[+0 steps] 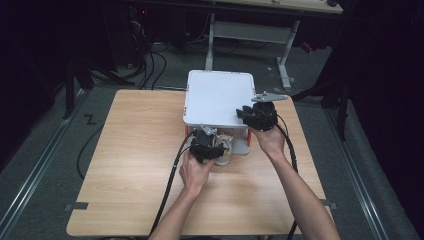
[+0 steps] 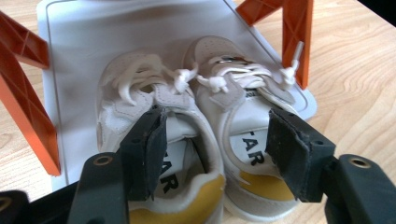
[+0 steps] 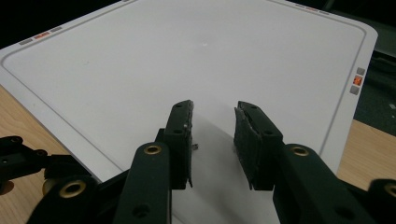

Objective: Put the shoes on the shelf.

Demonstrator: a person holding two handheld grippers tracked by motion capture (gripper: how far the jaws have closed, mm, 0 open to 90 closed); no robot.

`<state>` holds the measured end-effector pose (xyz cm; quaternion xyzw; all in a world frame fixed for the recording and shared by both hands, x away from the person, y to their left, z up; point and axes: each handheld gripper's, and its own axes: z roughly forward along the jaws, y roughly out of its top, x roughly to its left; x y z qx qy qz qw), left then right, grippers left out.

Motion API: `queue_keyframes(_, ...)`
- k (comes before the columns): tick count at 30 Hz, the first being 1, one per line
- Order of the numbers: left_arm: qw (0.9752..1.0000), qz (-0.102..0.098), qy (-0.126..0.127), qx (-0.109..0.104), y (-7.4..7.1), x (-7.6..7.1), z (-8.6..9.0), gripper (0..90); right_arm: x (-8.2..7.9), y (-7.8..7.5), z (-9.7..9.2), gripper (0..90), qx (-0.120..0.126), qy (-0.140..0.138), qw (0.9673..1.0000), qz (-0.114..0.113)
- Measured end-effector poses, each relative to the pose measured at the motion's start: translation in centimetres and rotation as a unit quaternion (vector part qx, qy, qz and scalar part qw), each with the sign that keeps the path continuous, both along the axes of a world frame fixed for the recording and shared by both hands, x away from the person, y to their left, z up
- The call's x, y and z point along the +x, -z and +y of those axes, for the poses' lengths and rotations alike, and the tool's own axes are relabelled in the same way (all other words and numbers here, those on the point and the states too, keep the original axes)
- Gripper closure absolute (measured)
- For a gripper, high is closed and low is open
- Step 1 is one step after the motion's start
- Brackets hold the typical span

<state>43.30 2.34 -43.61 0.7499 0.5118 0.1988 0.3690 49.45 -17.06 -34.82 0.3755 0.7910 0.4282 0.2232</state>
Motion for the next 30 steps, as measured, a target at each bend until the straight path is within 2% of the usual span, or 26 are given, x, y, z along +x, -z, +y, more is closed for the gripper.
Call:
queue_keyframes(2,1.0,0.004,0.0,-0.009,0.1,0.1,0.1,37.9,0.0,0.0,0.0,67.1,-0.001,0.0,1.0,0.0)
queue_keyframes(3,0.9998,0.006,-0.001,-0.021,0.1,0.1,0.3,37.3,0.0,0.0,0.0,67.1,-0.001,0.0,1.0,0.0)
queue_keyframes(7,0.9989,-0.004,0.0,-0.048,-0.4,-0.1,0.7,36.1,0.0,0.0,0.0,67.1,0.0,0.0,1.0,0.0)
queue_keyframes(11,0.9987,-0.008,-0.001,-0.051,-1.1,-0.9,1.0,32.3,0.0,0.0,0.0,67.2,0.0,0.001,1.0,0.0)
queue_keyframes(15,0.9981,-0.018,0.0,-0.058,-1.8,-1.9,1.6,32.2,-0.1,0.0,0.0,67.3,-0.001,0.001,1.0,0.0)
queue_keyframes(19,0.9984,-0.019,-0.004,-0.053,-2.1,-3.0,2.1,29.1,-0.1,0.0,0.0,67.2,-0.001,0.001,1.0,0.0)
queue_keyframes(23,0.9995,-0.02,-0.017,-0.019,-1.8,-3.9,2.1,21.4,-0.1,0.0,0.0,67.2,-0.003,0.001,1.0,0.001)
queue_keyframes(24,0.9994,-0.019,-0.019,-0.02,-1.7,-4.0,2.2,20.1,-0.1,0.0,0.0,67.3,-0.002,0.002,1.0,0.001)
queue_keyframes(27,0.9995,-0.011,-0.017,-0.022,-1.6,-4.6,2.3,18.7,-0.1,0.0,0.1,67.2,-0.003,0.002,1.0,0.0)
queue_keyframes(30,0.9999,0.002,-0.015,-0.005,-1.2,-5.3,2.0,18.5,-0.1,0.0,0.1,67.2,-0.003,0.003,1.0,0.0)
